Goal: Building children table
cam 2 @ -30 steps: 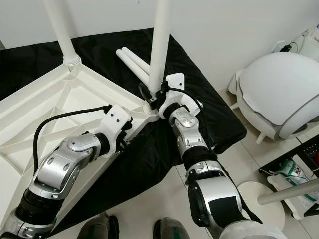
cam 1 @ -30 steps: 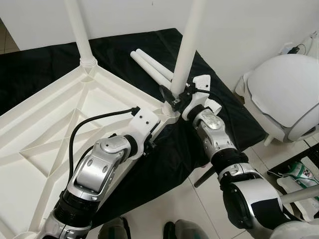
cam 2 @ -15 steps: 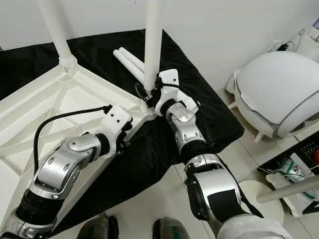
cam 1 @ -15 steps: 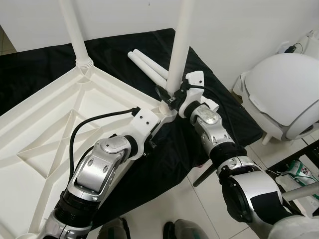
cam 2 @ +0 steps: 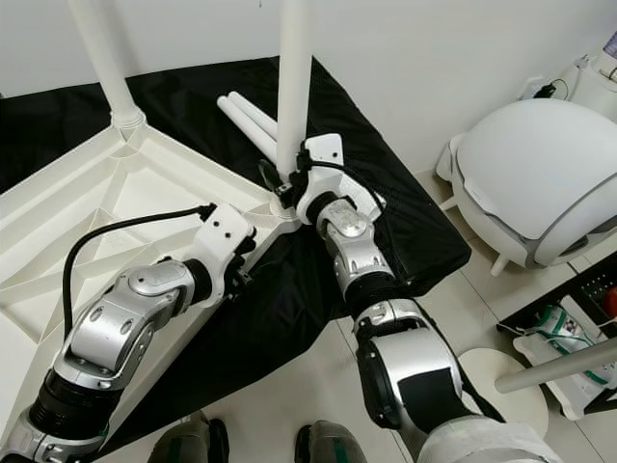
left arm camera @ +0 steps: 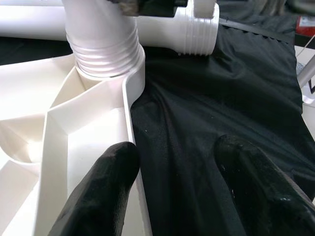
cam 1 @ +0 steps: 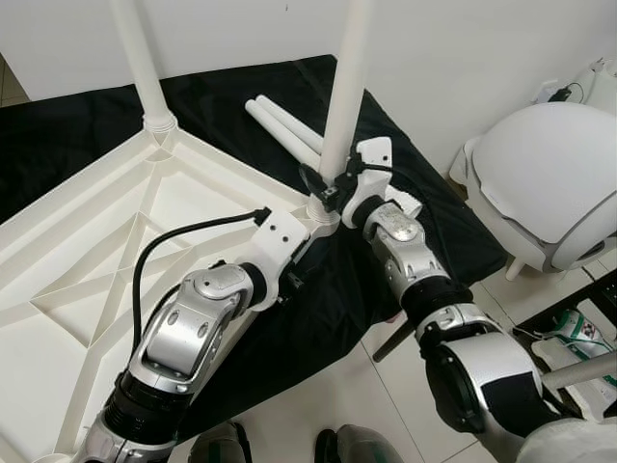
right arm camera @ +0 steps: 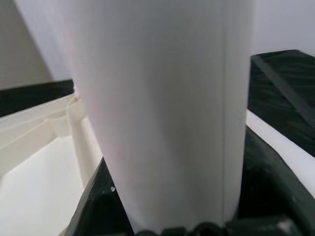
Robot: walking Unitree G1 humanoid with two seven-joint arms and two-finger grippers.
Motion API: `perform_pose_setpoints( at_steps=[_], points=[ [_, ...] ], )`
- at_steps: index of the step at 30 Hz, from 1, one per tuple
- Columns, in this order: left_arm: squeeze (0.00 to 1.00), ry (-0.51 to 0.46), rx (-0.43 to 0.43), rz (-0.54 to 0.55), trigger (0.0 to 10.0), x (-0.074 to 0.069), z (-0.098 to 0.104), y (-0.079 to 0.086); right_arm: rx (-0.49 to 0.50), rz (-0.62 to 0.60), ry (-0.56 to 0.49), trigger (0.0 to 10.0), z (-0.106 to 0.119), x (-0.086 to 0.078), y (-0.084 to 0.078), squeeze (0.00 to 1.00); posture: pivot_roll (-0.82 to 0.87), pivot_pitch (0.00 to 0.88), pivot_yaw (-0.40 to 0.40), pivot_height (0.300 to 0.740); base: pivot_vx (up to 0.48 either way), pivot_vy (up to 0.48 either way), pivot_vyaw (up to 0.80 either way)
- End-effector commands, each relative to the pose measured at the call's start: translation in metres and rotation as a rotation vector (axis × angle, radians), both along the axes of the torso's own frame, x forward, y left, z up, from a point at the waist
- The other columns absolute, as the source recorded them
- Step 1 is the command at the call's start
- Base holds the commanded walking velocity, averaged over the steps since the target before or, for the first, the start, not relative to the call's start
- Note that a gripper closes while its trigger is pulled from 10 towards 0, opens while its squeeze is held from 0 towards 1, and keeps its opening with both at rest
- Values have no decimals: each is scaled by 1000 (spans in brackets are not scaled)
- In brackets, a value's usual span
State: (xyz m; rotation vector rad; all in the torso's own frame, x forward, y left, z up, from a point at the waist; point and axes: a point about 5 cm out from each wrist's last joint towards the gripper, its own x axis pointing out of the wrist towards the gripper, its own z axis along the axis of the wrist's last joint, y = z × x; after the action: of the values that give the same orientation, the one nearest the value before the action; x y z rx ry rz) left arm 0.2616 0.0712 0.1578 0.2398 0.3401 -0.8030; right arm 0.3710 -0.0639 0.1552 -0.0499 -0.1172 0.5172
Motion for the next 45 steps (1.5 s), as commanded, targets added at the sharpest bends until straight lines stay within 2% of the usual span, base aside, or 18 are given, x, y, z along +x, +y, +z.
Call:
perform_pose_setpoints(
  at_steps=[1,14,15,27,30,34,39,45],
  points=[
    [0,-11,19,62,10000,1,-1,2,-55,-33,236,10000,-54,-15,-4,0,14,85,-36,740,0,0,0],
    [0,-12,16,63,10000,2,-1,1,7,-142,190,10000,-43,-14,14,0,13,79,-40,740,0,0,0],
    [0,-13,14,63,10000,2,-1,1,8,-180,187,10000,-41,-15,22,0,14,80,-43,740,0,0,0],
    [0,-16,10,67,10000,2,0,0,2,-333,140,10000,-37,-19,36,0,19,78,-51,740,0,0,0],
    [0,-16,10,67,10000,2,0,0,38,-395,132,10000,-34,-20,40,0,20,75,-51,740,0,0,0],
    [0,-18,8,68,10000,2,0,-1,67,-381,108,10000,-28,-24,50,0,20,75,-52,740,0,0,0],
    [0,-20,7,69,10000,3,0,-1,63,-372,112,10000,-30,-23,49,0,19,72,-56,740,0,0,0],
    [0,-21,7,71,10000,3,1,-1,64,-398,111,10000,-31,-19,35,0,16,68,-54,740,0,0,0]
  ],
)
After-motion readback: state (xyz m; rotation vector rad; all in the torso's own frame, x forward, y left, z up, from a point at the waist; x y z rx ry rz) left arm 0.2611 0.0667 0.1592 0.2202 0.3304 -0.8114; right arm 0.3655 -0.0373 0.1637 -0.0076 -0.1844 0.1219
